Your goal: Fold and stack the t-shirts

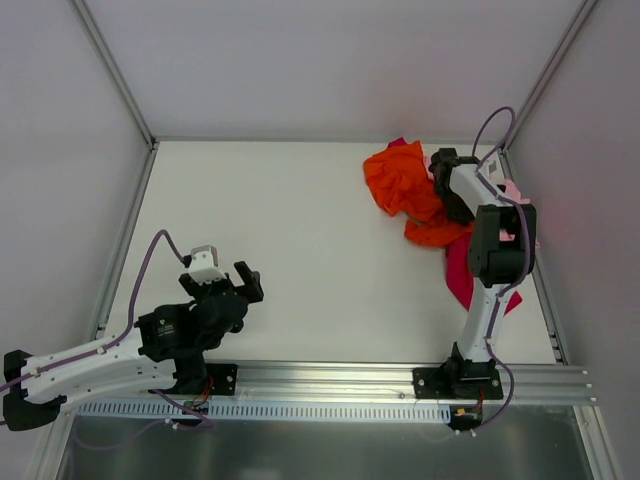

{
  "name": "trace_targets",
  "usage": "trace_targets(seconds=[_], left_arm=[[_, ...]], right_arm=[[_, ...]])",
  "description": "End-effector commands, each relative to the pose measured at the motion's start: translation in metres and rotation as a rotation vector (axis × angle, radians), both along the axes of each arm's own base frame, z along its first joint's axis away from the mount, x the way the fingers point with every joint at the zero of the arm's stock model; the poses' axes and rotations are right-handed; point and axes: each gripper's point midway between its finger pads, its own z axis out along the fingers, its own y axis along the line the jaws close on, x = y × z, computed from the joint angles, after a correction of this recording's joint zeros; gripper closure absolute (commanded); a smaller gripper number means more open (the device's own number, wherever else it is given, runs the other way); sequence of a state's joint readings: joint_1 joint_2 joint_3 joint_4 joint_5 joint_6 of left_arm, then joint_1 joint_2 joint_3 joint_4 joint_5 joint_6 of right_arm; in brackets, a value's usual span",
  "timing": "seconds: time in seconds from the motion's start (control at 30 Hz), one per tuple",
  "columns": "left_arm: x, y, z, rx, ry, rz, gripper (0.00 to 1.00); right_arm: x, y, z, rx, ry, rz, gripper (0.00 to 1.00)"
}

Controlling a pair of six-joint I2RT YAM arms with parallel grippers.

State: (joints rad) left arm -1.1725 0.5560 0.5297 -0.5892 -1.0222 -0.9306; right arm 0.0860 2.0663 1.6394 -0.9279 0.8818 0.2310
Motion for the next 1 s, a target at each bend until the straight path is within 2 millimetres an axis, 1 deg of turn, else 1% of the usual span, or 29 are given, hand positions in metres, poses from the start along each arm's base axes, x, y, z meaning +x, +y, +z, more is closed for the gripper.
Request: trace_targets(seconds=[0.0,0.03,0.07,0.1,0.13,0.17,0.2,0.23,0.27,0.3,0.33,0.37,0.4,0.43,0.47,0.5,0.53,0.57,0.6,0.63,0.67,0.7,0.77,0.8,0.83,0.87,0.9,0.93,0.97], left_arm=[[0.0,-0.003,0.0,0.001,-0.007,-0.015,0.01],[0.0,-0.004,0.001,0.001,-0.008,-0.017,0.01],[0.0,-0.005,0.001,0.002,-0.008,-0.02,0.01],[0.0,-0.006,-0.001,0.006,-0.003,-0.026,0.01],[0.0,-0.008,0.0,0.006,-0.006,-0.034,0.01],[0.001,-0.01,0.0,0.009,-0.003,-0.039,0.01],[0.0,-0.012,-0.001,0.011,0.002,-0.046,0.01],[0.001,-0.014,-0.001,0.015,0.001,-0.056,0.01],[0.001,-0.015,-0.002,0.016,0.003,-0.059,0.01],[0.001,-0.017,-0.003,0.024,0.005,-0.065,0.01],[0.002,-0.023,-0.002,0.024,0.005,-0.089,0.01],[0.002,-0.028,-0.001,0.021,0.005,-0.105,0.01],[0.003,-0.033,-0.002,0.051,0.008,-0.134,0.01],[0.003,-0.041,-0.001,0.042,0.012,-0.153,0.01],[0.002,-0.048,-0.001,0.038,0.026,-0.175,0.01],[0.004,-0.055,0.0,0.049,0.041,-0.185,0.01],[0.003,-0.061,0.0,0.059,0.055,-0.203,0.01],[0.004,-0.066,0.0,0.069,0.064,-0.207,0.01],[0.01,-0.077,0.0,0.081,0.074,-0.21,0.01],[0.013,-0.084,0.002,0.092,0.082,-0.219,0.01],[0.022,-0.095,-0.001,0.101,0.124,-0.223,0.01],[0.03,-0.105,0.002,0.088,0.133,-0.234,0.01],[0.046,-0.112,-0.005,0.069,0.19,-0.196,0.01],[0.048,-0.116,-0.01,0.062,0.213,-0.211,0.01],[0.057,-0.128,-0.003,0.018,0.18,-0.252,0.01],[0.062,-0.13,-0.006,-0.007,0.188,-0.255,0.01],[0.069,-0.128,-0.01,-0.041,0.203,-0.259,0.01],[0.08,-0.135,-0.001,-0.098,0.171,-0.267,0.01],[0.088,-0.139,0.0,-0.124,0.178,-0.274,0.01]], right_arm=[[-0.013,-0.017,0.047,-0.133,-0.142,-0.092,0.0],[-0.006,-0.013,0.051,-0.122,-0.208,-0.078,0.0],[-0.012,-0.007,0.056,-0.098,-0.243,-0.041,0.0],[0.008,0.014,0.059,-0.041,-0.349,0.032,0.0],[0.009,0.022,0.064,-0.02,-0.352,0.102,0.0],[0.011,0.035,0.079,0.039,-0.425,0.16,0.0],[0.012,0.05,0.069,0.129,-0.433,0.212,0.0],[0.013,0.059,0.072,0.187,-0.446,0.24,0.0],[0.013,0.074,0.078,0.267,-0.466,0.281,0.0],[0.009,0.082,0.081,0.298,-0.478,0.294,0.0],[0.008,0.095,0.085,0.339,-0.491,0.352,0.0],[0.007,0.114,0.087,0.405,-0.512,0.424,0.0],[-0.002,0.131,0.101,0.391,-0.559,0.483,0.0],[-0.007,0.137,0.108,0.362,-0.574,0.504,0.0],[-0.014,0.15,0.119,0.313,-0.583,0.551,0.0],[-0.021,0.148,0.127,0.268,-0.588,0.545,0.0],[-0.022,0.146,0.138,0.241,-0.613,0.53,0.0],[-0.024,0.141,0.142,0.225,-0.623,0.511,0.01],[-0.027,0.136,0.145,0.223,-0.623,0.497,0.0],[-0.024,0.137,0.154,0.243,-0.639,0.494,0.0],[-0.029,0.135,0.15,0.268,-0.601,0.479,0.0],[-0.029,0.136,0.155,0.266,-0.6,0.477,0.0],[-0.03,0.136,0.162,0.25,-0.594,0.485,0.0],[-0.03,0.134,0.165,0.236,-0.596,0.482,0.0],[-0.03,0.129,0.168,0.223,-0.598,0.474,0.0],[-0.027,0.12,0.172,0.217,-0.599,0.454,0.0],[-0.029,0.114,0.17,0.218,-0.58,0.438,0.0],[-0.028,0.11,0.171,0.23,-0.573,0.425,0.0],[-0.026,0.108,0.172,0.253,-0.566,0.42,0.0]])
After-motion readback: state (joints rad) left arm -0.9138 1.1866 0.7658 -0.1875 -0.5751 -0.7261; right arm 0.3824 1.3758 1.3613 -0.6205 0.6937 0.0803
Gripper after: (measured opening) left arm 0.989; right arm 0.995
